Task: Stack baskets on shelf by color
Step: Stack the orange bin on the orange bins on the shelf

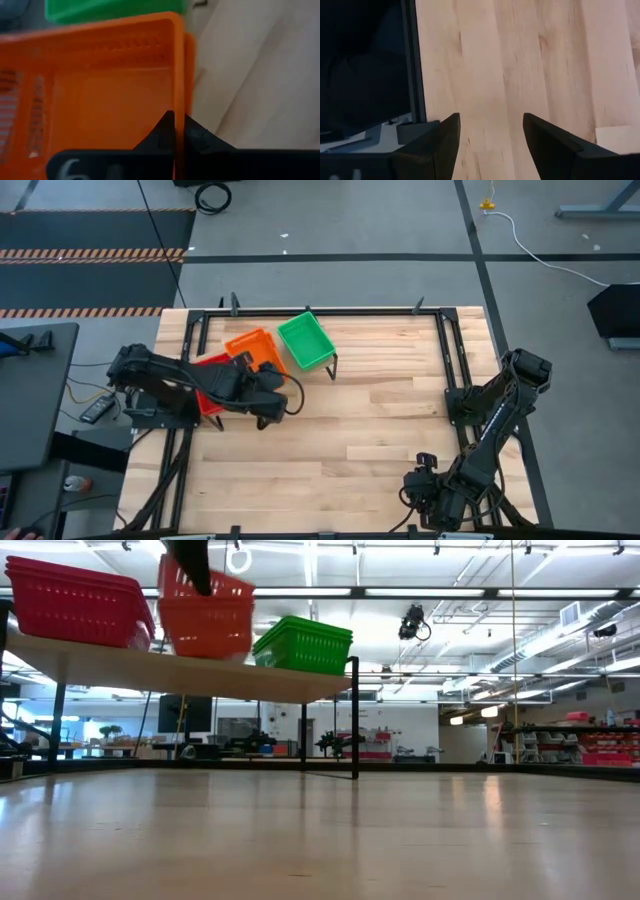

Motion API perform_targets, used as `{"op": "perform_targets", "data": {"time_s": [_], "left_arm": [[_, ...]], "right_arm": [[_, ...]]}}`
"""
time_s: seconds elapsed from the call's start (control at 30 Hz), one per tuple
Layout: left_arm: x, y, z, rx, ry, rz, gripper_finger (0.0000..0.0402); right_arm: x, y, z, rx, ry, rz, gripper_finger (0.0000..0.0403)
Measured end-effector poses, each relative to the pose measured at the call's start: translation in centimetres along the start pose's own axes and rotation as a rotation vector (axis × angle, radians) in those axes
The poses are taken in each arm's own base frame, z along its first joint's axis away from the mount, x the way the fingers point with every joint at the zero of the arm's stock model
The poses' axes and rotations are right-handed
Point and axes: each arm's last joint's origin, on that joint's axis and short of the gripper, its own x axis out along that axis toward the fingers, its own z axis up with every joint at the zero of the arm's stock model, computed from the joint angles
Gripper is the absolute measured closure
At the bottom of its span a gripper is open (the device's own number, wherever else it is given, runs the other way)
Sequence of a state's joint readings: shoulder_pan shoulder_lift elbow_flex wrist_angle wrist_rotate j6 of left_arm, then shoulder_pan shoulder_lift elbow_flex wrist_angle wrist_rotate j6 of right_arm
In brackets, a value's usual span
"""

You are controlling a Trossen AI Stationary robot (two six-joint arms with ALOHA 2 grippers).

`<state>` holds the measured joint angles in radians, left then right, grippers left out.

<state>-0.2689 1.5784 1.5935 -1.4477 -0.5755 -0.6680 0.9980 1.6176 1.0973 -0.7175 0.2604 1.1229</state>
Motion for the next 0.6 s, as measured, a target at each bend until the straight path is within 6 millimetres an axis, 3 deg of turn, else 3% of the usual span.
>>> {"op": "perform_targets", "data": {"time_s": [0.1,0.6], "left_arm": [[1.0,0.05,-0.38,0.015,0.032,0.031,0.0395],[0.97,-0.6,0.42,0.001,-0.05,-0.025,0.0381]], "right_arm": [[0.0,0.1,0.06,0.003,-0.005,0.011,0.018],[0.0,0.16,0.09,0.005,-0.008,0.017,0.018]]}}
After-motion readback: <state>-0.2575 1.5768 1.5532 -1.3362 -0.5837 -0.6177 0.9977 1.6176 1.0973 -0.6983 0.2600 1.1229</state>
